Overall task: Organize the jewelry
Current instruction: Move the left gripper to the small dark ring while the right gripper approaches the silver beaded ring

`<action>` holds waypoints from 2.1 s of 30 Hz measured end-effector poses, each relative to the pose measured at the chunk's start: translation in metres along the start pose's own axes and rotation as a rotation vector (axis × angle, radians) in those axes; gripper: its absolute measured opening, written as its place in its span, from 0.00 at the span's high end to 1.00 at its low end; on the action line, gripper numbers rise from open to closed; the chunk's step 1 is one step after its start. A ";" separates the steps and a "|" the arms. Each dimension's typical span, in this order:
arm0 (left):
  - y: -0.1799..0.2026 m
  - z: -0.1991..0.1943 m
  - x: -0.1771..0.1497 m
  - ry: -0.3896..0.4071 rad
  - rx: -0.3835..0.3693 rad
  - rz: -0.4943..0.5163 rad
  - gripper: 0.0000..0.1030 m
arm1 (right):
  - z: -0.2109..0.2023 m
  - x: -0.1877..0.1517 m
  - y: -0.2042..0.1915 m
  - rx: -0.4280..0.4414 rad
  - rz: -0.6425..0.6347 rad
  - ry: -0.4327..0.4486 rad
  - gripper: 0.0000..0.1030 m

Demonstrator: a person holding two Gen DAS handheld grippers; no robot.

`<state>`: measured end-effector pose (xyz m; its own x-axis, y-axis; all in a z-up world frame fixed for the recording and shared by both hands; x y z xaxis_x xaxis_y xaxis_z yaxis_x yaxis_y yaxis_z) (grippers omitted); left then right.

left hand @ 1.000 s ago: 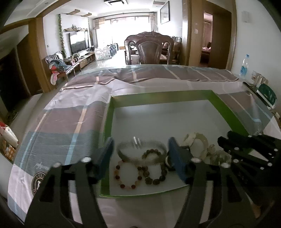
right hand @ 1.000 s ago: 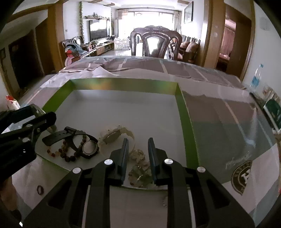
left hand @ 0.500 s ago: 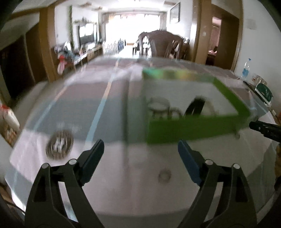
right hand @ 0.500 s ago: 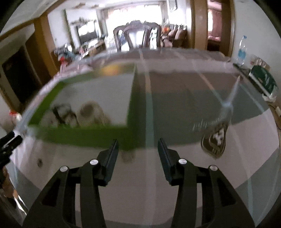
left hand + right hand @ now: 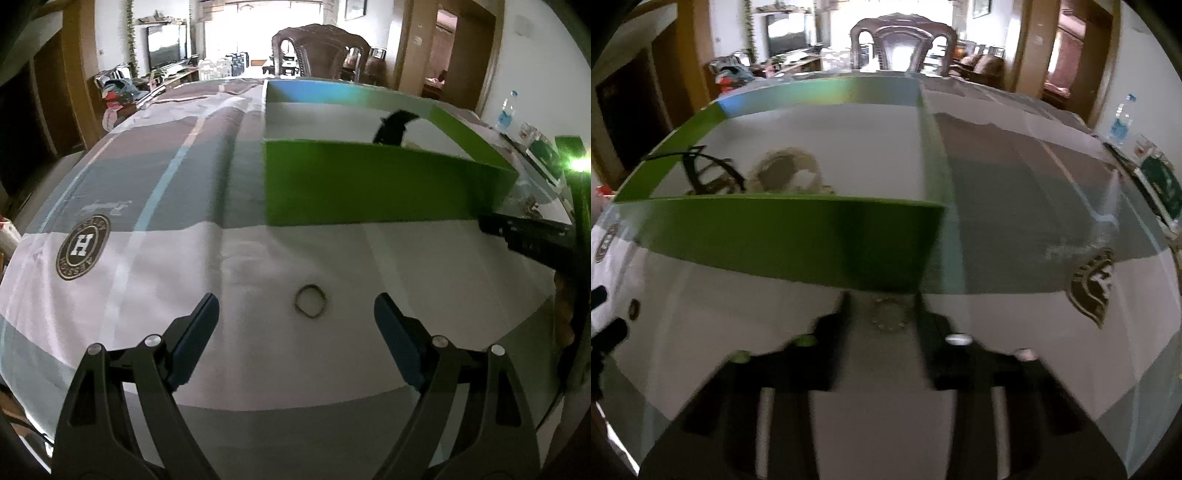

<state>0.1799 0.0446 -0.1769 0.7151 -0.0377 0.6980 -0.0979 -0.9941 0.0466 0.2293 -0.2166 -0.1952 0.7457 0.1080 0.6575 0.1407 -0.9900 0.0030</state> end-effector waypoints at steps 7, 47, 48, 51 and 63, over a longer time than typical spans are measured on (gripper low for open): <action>0.004 0.004 -0.002 -0.006 -0.018 0.004 0.17 | -0.024 -0.026 -0.032 0.136 -0.050 -0.015 0.80; 0.028 0.010 -0.001 0.018 -0.077 0.075 0.48 | -0.037 -0.039 -0.035 0.194 0.039 0.074 0.37; 0.031 0.009 -0.001 0.023 -0.080 0.089 0.46 | -0.037 -0.038 -0.035 0.194 0.040 0.074 0.37; 0.031 0.006 -0.001 0.035 -0.087 0.092 0.38 | -0.037 -0.038 -0.035 0.195 0.040 0.075 0.37; 0.043 0.010 -0.008 -0.008 -0.135 0.155 0.36 | -0.037 -0.038 -0.035 0.198 0.040 0.074 0.36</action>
<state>0.1769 0.0012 -0.1879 0.6896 -0.1906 0.6987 -0.2988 -0.9537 0.0347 0.1718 -0.1893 -0.1924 0.7045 0.0545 0.7076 0.2423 -0.9556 -0.1677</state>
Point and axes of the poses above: each gripper's, at about its wrist camera, not at the fingertips, and z roughly the way its jaws point, y to its right, x to its top, the point moved 9 cm from there along z, roughly the way its jaws point, and after that the axes turned 4 degrees about y, right-handed, at the moved point
